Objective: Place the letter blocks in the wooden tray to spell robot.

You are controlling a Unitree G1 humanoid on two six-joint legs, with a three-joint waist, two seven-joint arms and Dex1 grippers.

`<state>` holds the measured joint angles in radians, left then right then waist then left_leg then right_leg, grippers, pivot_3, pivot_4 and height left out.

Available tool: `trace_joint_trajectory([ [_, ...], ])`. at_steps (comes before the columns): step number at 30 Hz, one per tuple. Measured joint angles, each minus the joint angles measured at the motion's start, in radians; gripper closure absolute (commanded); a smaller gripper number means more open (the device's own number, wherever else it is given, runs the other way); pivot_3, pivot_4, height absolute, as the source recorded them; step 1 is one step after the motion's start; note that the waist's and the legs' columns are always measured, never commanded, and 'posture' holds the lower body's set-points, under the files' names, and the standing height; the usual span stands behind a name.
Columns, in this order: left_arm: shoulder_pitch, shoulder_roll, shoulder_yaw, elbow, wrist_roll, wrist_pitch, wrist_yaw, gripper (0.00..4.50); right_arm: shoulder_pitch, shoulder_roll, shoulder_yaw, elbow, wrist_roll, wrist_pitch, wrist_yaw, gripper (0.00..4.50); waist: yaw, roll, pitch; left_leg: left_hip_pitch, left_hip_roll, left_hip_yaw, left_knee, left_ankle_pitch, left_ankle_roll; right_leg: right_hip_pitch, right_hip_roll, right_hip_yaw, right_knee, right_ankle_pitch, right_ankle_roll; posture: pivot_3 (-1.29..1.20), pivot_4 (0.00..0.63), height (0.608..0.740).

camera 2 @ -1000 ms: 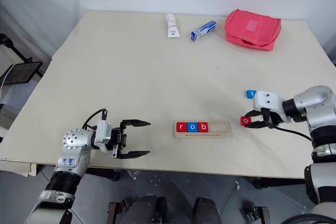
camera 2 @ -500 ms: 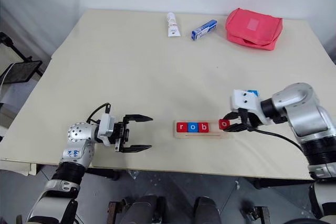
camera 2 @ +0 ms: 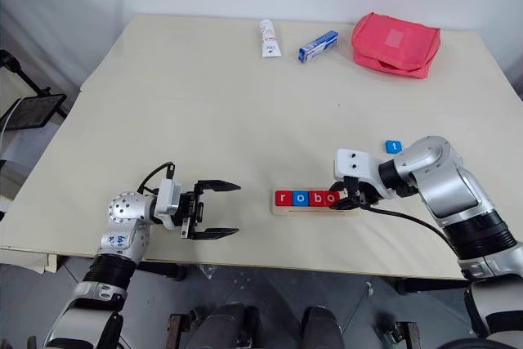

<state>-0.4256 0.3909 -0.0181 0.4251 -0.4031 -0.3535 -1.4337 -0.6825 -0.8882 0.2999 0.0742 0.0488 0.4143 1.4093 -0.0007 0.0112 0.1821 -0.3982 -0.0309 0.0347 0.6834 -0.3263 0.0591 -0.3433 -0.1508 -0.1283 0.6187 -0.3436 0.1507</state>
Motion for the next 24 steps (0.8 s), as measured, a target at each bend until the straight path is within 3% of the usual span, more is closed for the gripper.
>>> trace_joint_trajectory([
  [7, 0.0, 0.0, 0.0, -0.007, 0.001, 0.0, 0.006, 0.0, -0.024, 0.001, 0.006, 0.046, -0.022, -0.021, -0.002, 0.03, 0.0, 0.0, 0.0, 0.0, 0.0, 0.0, 0.0, 0.0, 0.0, 0.0, 0.0, 0.0, 0.0, 0.0, 0.0, 0.0, 0.15, 0.74],
  [17, -0.002, -0.004, 0.0, -0.007, 0.002, 0.0, 0.014, 0.0, -0.007, 0.001, -0.006, -0.037, 0.024, 0.011, 0.016, 0.03, 0.0, 0.0, 0.0, 0.0, 0.0, 0.0, 0.0, 0.0, 0.0, 0.0, 0.0, 0.0, 0.0, 0.0, 0.0, 0.0, 0.15, 0.74],
  [24, -0.005, -0.01, -0.001, -0.007, 0.004, -0.006, 0.019, 0.0, 0.108, -0.011, -0.191, -0.086, 0.109, 0.06, -0.081, 0.03, 0.008, 0.0, 0.0, 0.0, 0.0, -0.002, 0.0, 0.0, 0.0, 0.001, 0.0, 0.0, 0.001, 0.0, 0.0, 0.0, 0.15, 0.74],
])
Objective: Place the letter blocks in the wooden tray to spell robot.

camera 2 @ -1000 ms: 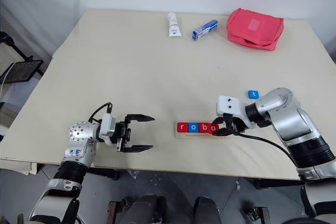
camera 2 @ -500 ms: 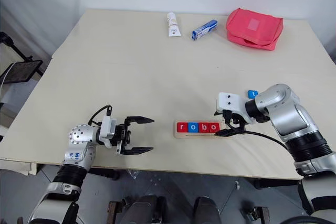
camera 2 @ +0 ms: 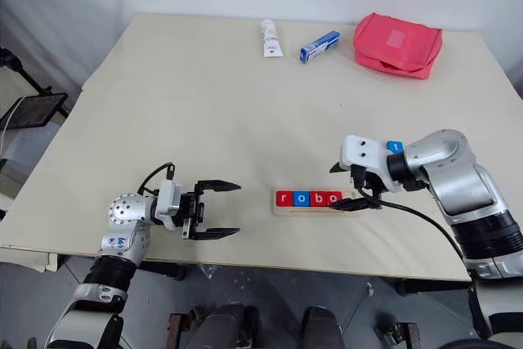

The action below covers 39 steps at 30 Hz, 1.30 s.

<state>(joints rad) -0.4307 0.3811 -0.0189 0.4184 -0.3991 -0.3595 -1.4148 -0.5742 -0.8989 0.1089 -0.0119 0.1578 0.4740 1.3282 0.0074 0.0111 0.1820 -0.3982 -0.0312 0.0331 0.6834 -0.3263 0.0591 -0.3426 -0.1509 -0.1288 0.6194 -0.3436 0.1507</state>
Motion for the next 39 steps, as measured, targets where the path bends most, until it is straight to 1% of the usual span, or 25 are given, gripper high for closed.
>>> trace_joint_trajectory([
  [2, 0.001, -0.001, 0.0, -0.001, 0.0, 0.0, 0.004, 0.0, 0.073, 0.001, -0.098, -0.003, 0.027, 0.014, -0.075, 0.03, 0.004, 0.0, 0.0, 0.0, 0.0, 0.001, 0.0, 0.0, 0.0, 0.0, 0.0, 0.0, 0.0, 0.0, 0.0, 0.0, 0.15, 0.74],
  [6, 0.003, 0.0, 0.0, -0.004, 0.0, 0.001, 0.006, 0.0, 0.168, 0.005, -0.258, 0.018, 0.044, 0.007, -0.215, 0.03, 0.006, 0.0, 0.0, 0.0, 0.0, 0.002, 0.0, 0.0, 0.0, 0.0, 0.0, 0.0, 0.0, 0.0, 0.0, 0.0, 0.15, 0.74],
  [12, -0.001, -0.009, -0.001, -0.004, 0.001, 0.003, 0.013, 0.0, 0.25, 0.032, -0.436, 0.103, 0.073, -0.036, -0.361, 0.03, 0.009, 0.0, 0.0, 0.0, 0.0, 0.002, 0.0, 0.0, 0.0, 0.0, 0.0, 0.0, 0.0, 0.0, 0.0, 0.0, 0.15, 0.74],
  [17, -0.021, -0.008, -0.002, 0.014, 0.001, 0.01, 0.003, 0.0, 0.391, 0.015, -0.563, 0.116, 0.119, -0.043, -0.362, 0.03, 0.021, 0.0, 0.0, 0.0, -0.001, 0.003, 0.0, 0.0, 0.0, 0.0, 0.0, 0.0, -0.001, 0.0, 0.0, 0.0, 0.15, 0.74],
  [22, -0.039, -0.006, -0.001, 0.031, 0.001, 0.012, -0.015, 0.0, 0.519, -0.012, -0.69, 0.091, 0.173, -0.024, -0.347, 0.03, 0.018, 0.0, 0.0, 0.001, 0.0, 0.003, -0.001, 0.0, 0.0, 0.0, 0.0, 0.0, -0.001, 0.0, 0.0, 0.0, 0.15, 0.74],
  [25, -0.042, -0.006, -0.001, 0.035, 0.001, 0.015, -0.024, 0.0, 0.584, -0.017, -0.744, 0.071, 0.205, 0.001, -0.328, 0.03, 0.016, 0.0, 0.0, 0.001, 0.0, 0.004, -0.001, 0.0, 0.0, 0.001, 0.0, 0.001, -0.002, 0.0, 0.0, 0.0, 0.15, 0.74],
  [29, -0.052, -0.005, 0.0, 0.048, 0.001, 0.019, -0.031, 0.0, 0.58, -0.017, -0.744, 0.057, 0.232, 0.03, -0.339, 0.03, 0.013, 0.0, 0.0, 0.003, 0.001, 0.006, -0.001, 0.0, 0.0, 0.002, 0.0, 0.002, -0.003, 0.0, 0.0, 0.0, 0.15, 0.74],
  [34, -0.056, -0.011, -0.001, 0.059, 0.002, 0.019, -0.037, 0.0, 0.393, 0.022, -0.642, 0.101, 0.242, 0.031, -0.415, 0.03, 0.007, 0.0, 0.0, 0.005, 0.002, 0.006, -0.001, 0.0, 0.0, 0.003, 0.001, 0.003, -0.002, 0.0, 0.0, 0.0, 0.15, 0.74],
  [39, -0.049, -0.01, 0.002, 0.054, 0.004, 0.019, -0.026, 0.0, 0.226, 0.099, -0.504, 0.25, 0.185, -0.012, -0.516, 0.03, 0.011, 0.0, 0.0, 0.004, 0.001, 0.005, -0.001, 0.0, 0.0, 0.002, 0.0, 0.003, -0.001, 0.0, 0.0, 0.0, 0.15, 0.74],
])
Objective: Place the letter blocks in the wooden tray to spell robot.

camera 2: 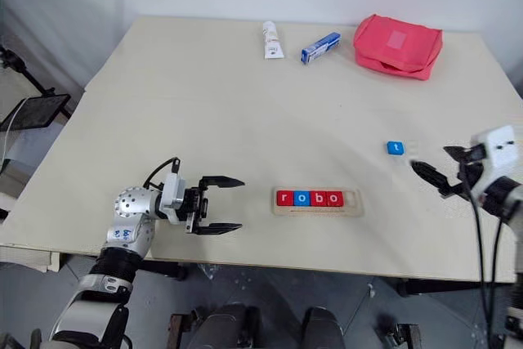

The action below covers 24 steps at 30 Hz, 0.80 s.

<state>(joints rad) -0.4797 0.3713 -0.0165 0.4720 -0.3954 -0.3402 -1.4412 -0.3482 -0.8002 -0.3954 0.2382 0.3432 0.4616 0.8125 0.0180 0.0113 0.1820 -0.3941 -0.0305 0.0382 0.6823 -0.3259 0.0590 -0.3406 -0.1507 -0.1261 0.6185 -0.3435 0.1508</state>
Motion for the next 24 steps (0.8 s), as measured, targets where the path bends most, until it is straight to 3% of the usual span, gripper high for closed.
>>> trace_joint_trajectory([
  [11, 0.082, 0.022, 0.009, -0.09, 0.0, 0.01, 0.054, 0.0, -0.322, 0.124, 0.117, 0.451, -0.131, -0.193, -0.199, 0.03, -0.012, 0.0, 0.0, 0.0, 0.0, -0.001, 0.0, 0.0, 0.0, 0.0, 0.0, -0.001, 0.001, 0.0, 0.0, 0.0, 0.15, 0.74],
  [24, 0.107, 0.022, 0.007, -0.118, 0.0, 0.012, 0.088, 0.0, -0.383, 0.199, 0.152, 0.611, -0.167, -0.286, -0.277, 0.03, -0.026, 0.0, 0.0, 0.0, 0.0, -0.001, -0.001, 0.0, 0.0, 0.0, 0.0, -0.001, 0.002, 0.0, 0.0, 0.0, 0.15, 0.74],
])
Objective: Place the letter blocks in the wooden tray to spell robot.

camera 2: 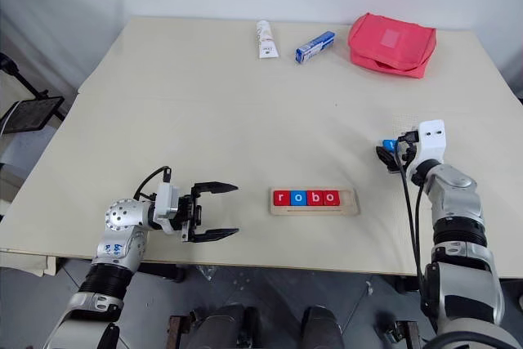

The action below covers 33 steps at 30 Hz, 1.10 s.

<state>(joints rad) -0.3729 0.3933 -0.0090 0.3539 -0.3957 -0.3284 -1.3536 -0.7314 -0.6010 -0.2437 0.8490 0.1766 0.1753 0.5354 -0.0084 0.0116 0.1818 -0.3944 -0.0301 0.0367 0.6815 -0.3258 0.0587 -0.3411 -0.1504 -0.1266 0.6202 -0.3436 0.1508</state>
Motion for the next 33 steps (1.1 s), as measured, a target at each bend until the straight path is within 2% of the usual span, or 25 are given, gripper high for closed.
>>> trace_joint_trajectory([
  [3, 0.0, -0.001, -0.001, 0.0, 0.0, -0.001, 0.002, 0.0, -0.003, 0.008, 0.0, 0.004, 0.0, -0.003, -0.017, 0.65, 0.0, 0.0, 0.0, 0.0, 0.0, 0.0, 0.0, 0.0, 0.0, 0.0, 0.0, 0.0, 0.0, 0.0, 0.0, 0.0, 0.15, 0.74],
  [10, 0.0, -0.008, -0.002, 0.001, 0.0, -0.01, 0.003, 0.0, 0.008, 0.031, 0.0, -0.03, 0.005, 0.004, -0.035, 2.93, 0.004, 0.0, 0.0, 0.0, 0.0, 0.0, 0.0, 0.0, 0.0, 0.0, 0.0, 0.0, 0.0, 0.0, 0.0, 0.0, 0.15, 0.74],
  [11, 0.0, -0.009, -0.003, 0.001, 0.0, -0.012, 0.003, 0.0, 0.018, 0.034, -0.001, -0.051, 0.007, 0.011, -0.043, 3.04, 0.004, 0.0, 0.0, 0.0, 0.0, 0.0, 0.0, 0.0, 0.0, 0.0, 0.0, 0.0, 0.0, 0.0, 0.0, 0.0, 0.15, 0.74],
  [14, -0.001, -0.011, -0.004, 0.004, 0.0, -0.013, -0.001, 0.0, 0.08, 0.044, -0.007, -0.159, 0.02, 0.048, -0.067, 3.03, 0.005, 0.0, 0.0, 0.0, 0.0, -0.001, 0.0, 0.0, 0.0, 0.0, 0.0, 0.0, 0.001, 0.0, 0.0, 0.0, 0.15, 0.74],
  [20, -0.006, -0.008, -0.009, 0.016, -0.001, -0.014, -0.028, 0.0, 0.244, 0.083, -0.045, -0.495, 0.081, 0.202, -0.139, 3.03, 0.006, 0.001, 0.0, 0.0, 0.0, 0.0, -0.001, 0.0, 0.0, -0.001, 0.0, 0.001, 0.001, 0.0, 0.0, 0.0, 0.15, 0.74],
  [27, -0.042, 0.004, -0.007, 0.074, -0.005, -0.024, -0.08, 0.0, 0.582, 0.18, -0.105, -1.116, 0.17, 0.452, -0.286, 3.03, 0.015, 0.001, 0.0, 0.0, -0.001, -0.002, -0.002, 0.0, 0.0, -0.001, 0.0, 0.002, 0.002, 0.0, 0.0, 0.0, 0.15, 0.74],
  [30, -0.059, -0.001, -0.008, 0.095, -0.005, -0.031, -0.089, 0.0, 0.673, 0.236, -0.119, -1.245, 0.197, 0.527, -0.345, 3.03, 0.013, 0.001, 0.0, 0.001, -0.001, 0.001, -0.001, 0.0, 0.0, -0.001, 0.0, 0.005, 0.001, 0.0, 0.0, 0.0, 0.15, 0.74],
  [33, -0.067, -0.008, -0.009, 0.101, -0.005, -0.033, -0.097, 0.0, 0.7, 0.252, -0.134, -1.288, 0.202, 0.549, -0.377, 3.03, 0.01, 0.001, 0.0, 0.003, -0.001, 0.001, -0.002, 0.0, 0.0, 0.0, 0.001, 0.006, 0.001, 0.0, 0.0, 0.0, 0.15, 0.74],
])
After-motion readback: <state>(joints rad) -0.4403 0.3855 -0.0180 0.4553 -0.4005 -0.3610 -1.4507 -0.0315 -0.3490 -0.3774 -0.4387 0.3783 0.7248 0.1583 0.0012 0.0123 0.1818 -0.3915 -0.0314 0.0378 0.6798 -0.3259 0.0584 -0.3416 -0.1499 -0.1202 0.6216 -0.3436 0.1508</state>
